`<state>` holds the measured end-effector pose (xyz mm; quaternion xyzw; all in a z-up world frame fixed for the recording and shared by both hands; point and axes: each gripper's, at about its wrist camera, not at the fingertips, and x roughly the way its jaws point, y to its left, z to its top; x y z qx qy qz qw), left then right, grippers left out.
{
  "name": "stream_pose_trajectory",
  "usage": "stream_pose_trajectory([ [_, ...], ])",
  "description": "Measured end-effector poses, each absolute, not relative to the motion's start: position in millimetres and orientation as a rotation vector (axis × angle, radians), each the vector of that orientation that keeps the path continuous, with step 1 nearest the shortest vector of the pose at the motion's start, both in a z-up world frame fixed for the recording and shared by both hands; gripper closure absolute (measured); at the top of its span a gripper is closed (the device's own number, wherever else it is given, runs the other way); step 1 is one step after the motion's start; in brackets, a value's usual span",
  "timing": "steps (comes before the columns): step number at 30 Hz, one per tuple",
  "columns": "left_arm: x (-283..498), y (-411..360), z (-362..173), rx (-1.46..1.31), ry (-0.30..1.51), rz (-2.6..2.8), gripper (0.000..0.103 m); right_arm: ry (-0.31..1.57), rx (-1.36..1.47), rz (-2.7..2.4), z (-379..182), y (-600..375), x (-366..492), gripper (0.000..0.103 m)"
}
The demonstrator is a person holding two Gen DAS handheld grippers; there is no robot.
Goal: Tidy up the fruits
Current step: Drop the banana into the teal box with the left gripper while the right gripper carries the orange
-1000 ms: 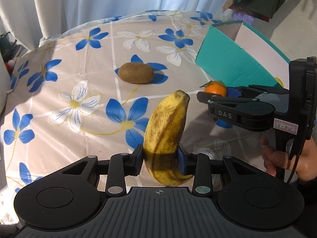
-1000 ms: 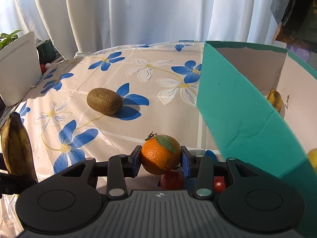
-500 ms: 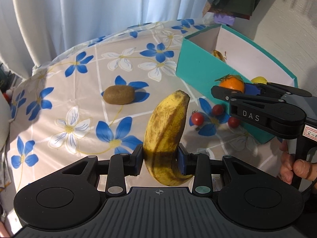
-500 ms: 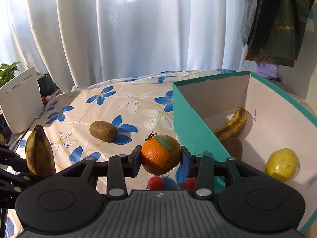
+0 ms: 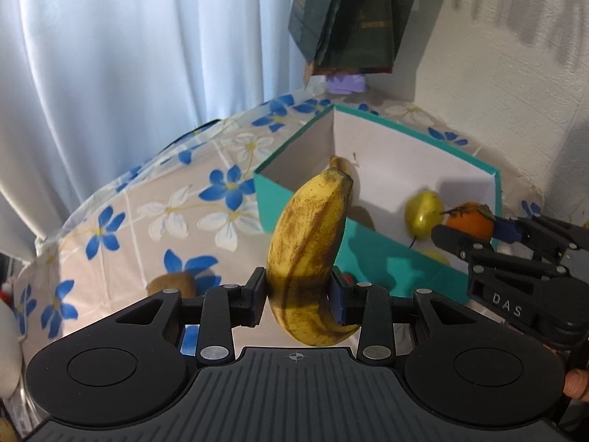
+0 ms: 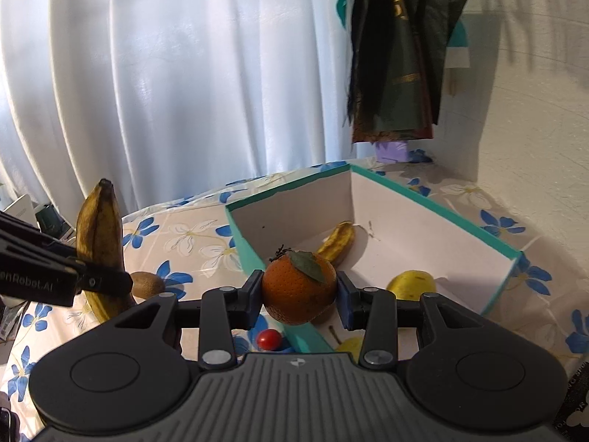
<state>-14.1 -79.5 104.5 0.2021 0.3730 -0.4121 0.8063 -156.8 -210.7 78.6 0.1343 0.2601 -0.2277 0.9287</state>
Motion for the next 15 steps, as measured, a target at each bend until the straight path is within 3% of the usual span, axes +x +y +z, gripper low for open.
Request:
stream_pose_trajectory([
  [15, -22.8, -192.0, 83.8, 0.517, 0.684, -0.891, 0.063, 0.494, 0.333, -0.653, 82.8, -239.1, -201.1, 0.063],
])
